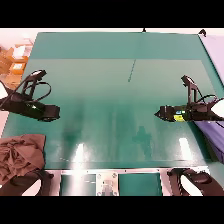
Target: Fold the shirts.
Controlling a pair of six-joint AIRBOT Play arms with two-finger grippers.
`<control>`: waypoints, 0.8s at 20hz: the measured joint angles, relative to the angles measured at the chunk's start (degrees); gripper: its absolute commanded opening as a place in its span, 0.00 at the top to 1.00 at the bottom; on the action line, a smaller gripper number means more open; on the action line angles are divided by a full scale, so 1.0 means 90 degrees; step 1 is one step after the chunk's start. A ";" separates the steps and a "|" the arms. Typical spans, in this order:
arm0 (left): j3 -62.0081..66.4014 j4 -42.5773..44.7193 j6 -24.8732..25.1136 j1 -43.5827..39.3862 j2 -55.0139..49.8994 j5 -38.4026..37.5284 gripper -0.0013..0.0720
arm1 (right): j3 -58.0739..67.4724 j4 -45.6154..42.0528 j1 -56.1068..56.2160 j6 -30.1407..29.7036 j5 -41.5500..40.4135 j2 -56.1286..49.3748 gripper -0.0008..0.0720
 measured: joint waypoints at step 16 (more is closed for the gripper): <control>-0.2021 0.4898 -0.1610 0.0165 0.0002 -0.0440 0.00 | 0.0000 0.0000 0.0000 0.0000 -0.0007 0.0000 0.97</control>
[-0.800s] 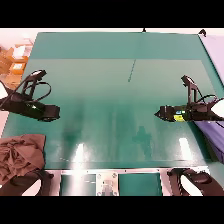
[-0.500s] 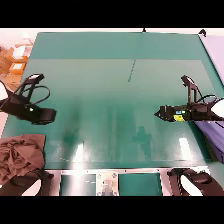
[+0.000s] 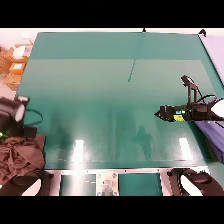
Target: Fold the shirts.
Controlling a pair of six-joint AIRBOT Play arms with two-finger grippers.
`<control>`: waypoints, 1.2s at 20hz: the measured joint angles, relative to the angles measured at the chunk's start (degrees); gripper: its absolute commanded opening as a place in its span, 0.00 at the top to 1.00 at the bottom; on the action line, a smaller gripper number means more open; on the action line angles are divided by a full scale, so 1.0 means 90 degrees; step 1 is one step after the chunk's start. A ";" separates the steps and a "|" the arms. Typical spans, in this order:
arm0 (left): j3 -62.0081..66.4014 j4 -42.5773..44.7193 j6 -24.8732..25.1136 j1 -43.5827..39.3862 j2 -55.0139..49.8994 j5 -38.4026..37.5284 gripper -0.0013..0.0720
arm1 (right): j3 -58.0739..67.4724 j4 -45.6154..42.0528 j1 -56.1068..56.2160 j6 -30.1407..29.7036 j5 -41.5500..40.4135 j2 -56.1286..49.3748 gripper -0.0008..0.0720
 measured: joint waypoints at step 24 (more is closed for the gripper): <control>0.4007 -0.5377 0.2052 0.0119 -0.0216 0.1841 0.95 | 0.0000 0.0002 0.0000 0.0000 -0.0002 0.0000 0.97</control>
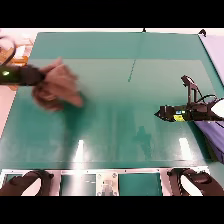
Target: Fold the shirts.
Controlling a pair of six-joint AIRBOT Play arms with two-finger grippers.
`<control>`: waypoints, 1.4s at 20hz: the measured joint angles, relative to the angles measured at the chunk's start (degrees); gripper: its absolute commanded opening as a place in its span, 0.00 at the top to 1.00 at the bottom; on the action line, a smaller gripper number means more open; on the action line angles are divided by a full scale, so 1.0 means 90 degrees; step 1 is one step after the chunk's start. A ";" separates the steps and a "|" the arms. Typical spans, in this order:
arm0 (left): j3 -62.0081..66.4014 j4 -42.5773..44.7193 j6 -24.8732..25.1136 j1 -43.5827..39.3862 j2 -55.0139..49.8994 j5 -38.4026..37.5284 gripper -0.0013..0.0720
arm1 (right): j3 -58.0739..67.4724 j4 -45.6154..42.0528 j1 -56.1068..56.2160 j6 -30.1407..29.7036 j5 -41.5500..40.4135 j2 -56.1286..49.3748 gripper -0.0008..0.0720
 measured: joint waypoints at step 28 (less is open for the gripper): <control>-0.0357 -0.2572 0.1299 -0.0444 -0.4413 0.1666 0.14 | -0.1511 0.0828 0.1297 -0.0505 -0.1137 -0.1285 0.40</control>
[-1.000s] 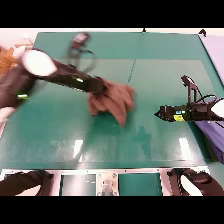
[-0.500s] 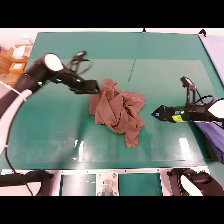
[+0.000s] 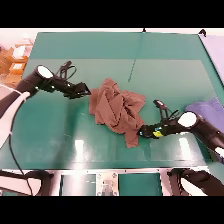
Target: Fold the shirts.
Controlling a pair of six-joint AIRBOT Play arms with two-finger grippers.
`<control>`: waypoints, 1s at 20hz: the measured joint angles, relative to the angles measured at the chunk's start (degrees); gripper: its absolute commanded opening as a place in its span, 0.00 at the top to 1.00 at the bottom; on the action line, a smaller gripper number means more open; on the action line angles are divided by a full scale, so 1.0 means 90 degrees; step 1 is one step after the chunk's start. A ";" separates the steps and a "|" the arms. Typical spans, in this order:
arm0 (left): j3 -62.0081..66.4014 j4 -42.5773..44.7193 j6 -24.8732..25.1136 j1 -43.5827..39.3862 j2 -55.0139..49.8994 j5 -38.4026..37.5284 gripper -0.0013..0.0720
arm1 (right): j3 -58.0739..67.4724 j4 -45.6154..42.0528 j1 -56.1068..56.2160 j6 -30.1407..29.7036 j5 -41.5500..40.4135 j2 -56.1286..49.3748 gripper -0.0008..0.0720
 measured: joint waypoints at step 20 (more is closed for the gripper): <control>0.0576 -0.2242 0.1576 -0.0466 -0.0002 0.1236 0.95 | 0.1367 -0.0304 -0.0835 -0.0408 -0.0182 -0.0726 0.97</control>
